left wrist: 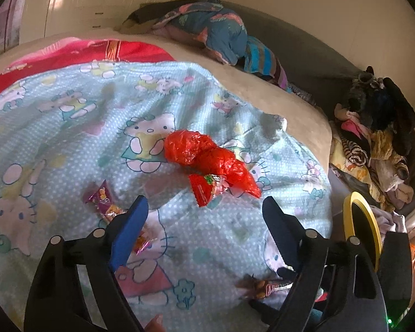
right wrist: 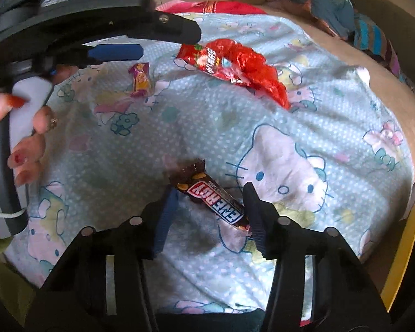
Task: Collect trash
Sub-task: 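Grasp the small red wrapper with the left gripper while the right gripper grasps the Energy candy bar, then carry the red wrapper and candy bar over the yellow-rimmed bin, then open both grippers to drop the wrapper and candy bar into the bin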
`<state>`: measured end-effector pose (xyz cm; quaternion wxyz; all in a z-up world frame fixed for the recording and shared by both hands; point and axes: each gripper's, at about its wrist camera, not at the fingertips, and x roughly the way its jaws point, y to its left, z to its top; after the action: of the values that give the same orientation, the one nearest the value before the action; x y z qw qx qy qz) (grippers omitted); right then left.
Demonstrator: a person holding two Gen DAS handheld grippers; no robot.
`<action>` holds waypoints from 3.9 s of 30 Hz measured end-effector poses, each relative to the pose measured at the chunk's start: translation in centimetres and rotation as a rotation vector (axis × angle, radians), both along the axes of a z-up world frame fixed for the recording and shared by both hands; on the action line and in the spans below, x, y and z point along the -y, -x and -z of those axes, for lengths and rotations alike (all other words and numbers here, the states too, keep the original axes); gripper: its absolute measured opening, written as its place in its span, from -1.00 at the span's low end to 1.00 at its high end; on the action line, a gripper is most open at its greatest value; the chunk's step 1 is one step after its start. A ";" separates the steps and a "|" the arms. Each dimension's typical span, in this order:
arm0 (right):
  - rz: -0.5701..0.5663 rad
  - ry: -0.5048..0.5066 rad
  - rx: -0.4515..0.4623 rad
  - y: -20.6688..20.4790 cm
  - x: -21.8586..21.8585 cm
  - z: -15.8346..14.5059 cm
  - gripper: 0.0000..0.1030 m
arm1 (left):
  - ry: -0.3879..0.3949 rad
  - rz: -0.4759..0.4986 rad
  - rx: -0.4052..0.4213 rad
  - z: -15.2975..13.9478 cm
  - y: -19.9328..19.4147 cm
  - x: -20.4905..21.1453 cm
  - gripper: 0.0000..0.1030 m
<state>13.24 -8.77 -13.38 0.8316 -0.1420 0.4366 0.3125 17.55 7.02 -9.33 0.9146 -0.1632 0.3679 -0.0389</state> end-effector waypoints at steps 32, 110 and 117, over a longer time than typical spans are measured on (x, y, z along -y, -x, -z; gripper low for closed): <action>0.269 -0.397 -0.004 1.2 10.2 -4.9 -0.70 | 0.051 0.149 0.069 -3.2 3.6 4.2 -0.81; 0.952 -0.506 0.158 3.3 36.5 -4.8 -0.65 | -0.159 0.735 0.055 -2.7 7.6 29.4 -0.81; 0.975 -0.524 0.141 3.4 37.2 -4.2 -0.13 | -0.172 0.761 0.017 -1.4 6.7 31.9 -0.63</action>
<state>9.81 -46.01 -9.19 0.9146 0.2672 0.3027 -0.0205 10.85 -24.85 -7.93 0.8482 0.0625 0.3965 -0.3455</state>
